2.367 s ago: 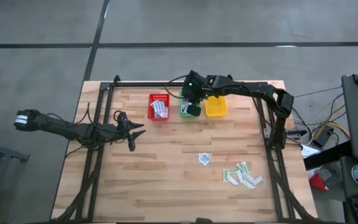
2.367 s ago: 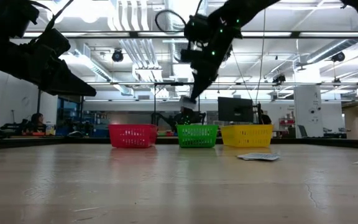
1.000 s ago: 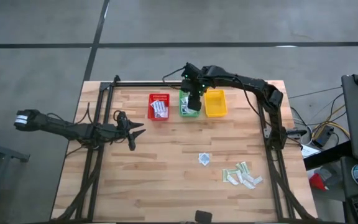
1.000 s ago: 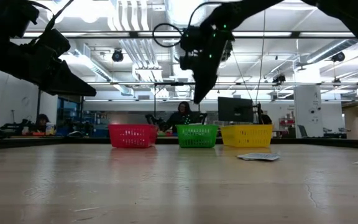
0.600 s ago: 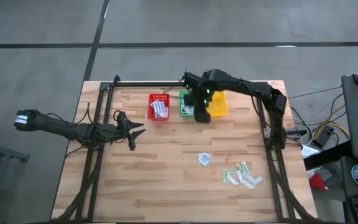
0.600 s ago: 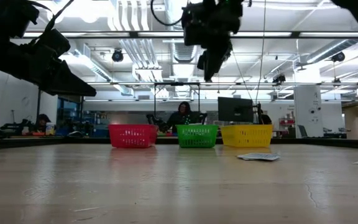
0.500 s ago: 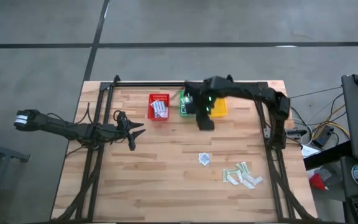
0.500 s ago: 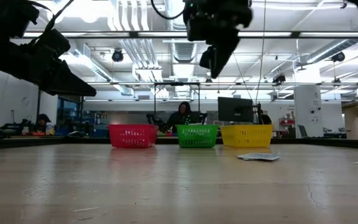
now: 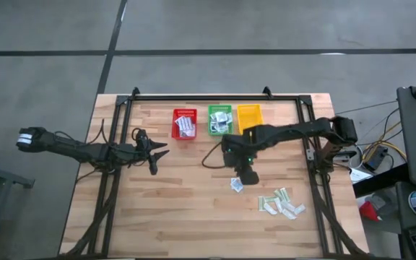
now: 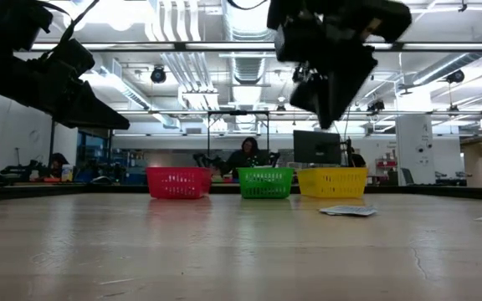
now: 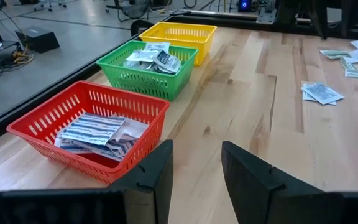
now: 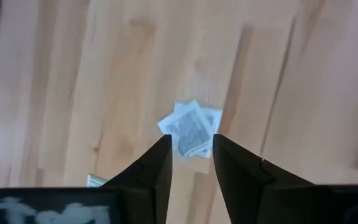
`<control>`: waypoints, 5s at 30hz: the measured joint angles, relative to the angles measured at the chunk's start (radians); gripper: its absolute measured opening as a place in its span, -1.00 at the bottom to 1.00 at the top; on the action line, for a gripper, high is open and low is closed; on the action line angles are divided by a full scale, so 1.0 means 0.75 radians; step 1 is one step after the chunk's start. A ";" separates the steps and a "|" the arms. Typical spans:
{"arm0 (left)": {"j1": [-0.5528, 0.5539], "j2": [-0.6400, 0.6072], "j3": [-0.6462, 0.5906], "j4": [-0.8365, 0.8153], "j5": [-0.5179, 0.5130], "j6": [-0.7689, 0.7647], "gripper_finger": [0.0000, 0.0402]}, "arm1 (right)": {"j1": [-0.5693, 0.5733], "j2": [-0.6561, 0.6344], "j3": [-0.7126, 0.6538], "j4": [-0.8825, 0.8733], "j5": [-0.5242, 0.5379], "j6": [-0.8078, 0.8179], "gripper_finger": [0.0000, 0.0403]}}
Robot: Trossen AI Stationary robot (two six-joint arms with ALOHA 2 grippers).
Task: Pick & Place First Aid Supplies
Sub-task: Put the alcohol pad into the green basket
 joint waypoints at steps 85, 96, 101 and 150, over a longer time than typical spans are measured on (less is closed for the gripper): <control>0.000 0.017 0.001 -0.019 0.001 -0.032 -0.34 | 0.083 0.180 -0.298 0.481 0.212 0.074 -0.92; 0.000 0.017 0.001 -0.019 0.001 -0.033 -0.34 | 0.105 0.160 -0.113 0.253 0.079 0.024 -0.66; 0.000 0.017 0.001 -0.019 0.001 -0.038 -0.34 | 0.171 0.160 -0.116 0.201 0.031 0.014 -0.54; -0.001 0.018 0.000 -0.020 0.000 -0.072 -0.34 | 0.285 0.186 -0.329 0.585 0.282 -0.109 -0.49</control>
